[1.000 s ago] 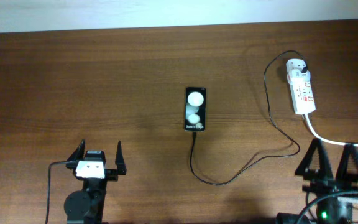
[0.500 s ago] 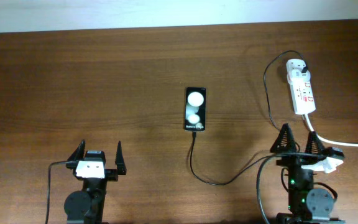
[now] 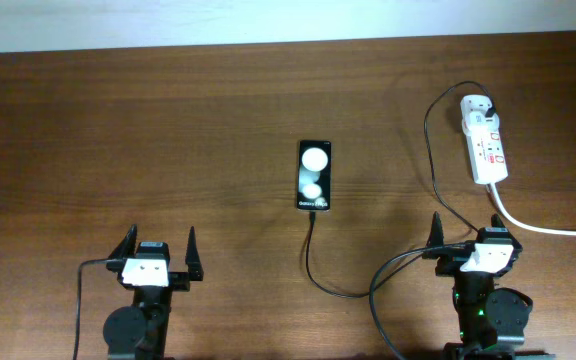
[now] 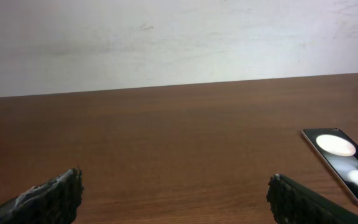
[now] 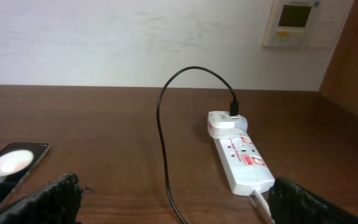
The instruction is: Plug charger to phone and switch on socket
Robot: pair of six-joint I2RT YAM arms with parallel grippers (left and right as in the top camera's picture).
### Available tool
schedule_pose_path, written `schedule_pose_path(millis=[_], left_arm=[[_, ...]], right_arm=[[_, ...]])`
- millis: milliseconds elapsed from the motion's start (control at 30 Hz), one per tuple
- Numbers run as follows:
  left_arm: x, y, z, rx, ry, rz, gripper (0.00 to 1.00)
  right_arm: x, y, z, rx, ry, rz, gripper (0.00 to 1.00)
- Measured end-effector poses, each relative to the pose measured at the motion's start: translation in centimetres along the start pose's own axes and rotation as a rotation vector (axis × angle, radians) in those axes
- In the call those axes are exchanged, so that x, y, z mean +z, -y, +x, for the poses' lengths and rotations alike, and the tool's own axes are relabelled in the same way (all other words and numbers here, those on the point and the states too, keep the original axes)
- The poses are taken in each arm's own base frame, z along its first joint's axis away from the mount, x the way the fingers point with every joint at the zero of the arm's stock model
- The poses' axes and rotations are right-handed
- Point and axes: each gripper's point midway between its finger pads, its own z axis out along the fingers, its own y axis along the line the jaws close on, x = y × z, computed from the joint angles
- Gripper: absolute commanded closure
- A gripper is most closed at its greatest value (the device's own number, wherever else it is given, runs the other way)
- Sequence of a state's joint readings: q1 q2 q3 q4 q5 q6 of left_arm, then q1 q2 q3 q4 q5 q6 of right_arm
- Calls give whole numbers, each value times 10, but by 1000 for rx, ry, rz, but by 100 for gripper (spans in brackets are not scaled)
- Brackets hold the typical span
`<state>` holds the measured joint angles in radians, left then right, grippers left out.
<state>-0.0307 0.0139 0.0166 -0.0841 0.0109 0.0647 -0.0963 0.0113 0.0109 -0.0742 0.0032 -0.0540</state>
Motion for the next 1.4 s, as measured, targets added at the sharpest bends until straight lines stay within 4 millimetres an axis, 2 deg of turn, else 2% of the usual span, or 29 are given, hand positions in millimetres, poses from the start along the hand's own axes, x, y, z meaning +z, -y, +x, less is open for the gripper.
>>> schedule_pose_path(millis=[1400], left_arm=[[0,0,0,0,0,0,1]], right_arm=[[0,0,0,-22,0,0,1]])
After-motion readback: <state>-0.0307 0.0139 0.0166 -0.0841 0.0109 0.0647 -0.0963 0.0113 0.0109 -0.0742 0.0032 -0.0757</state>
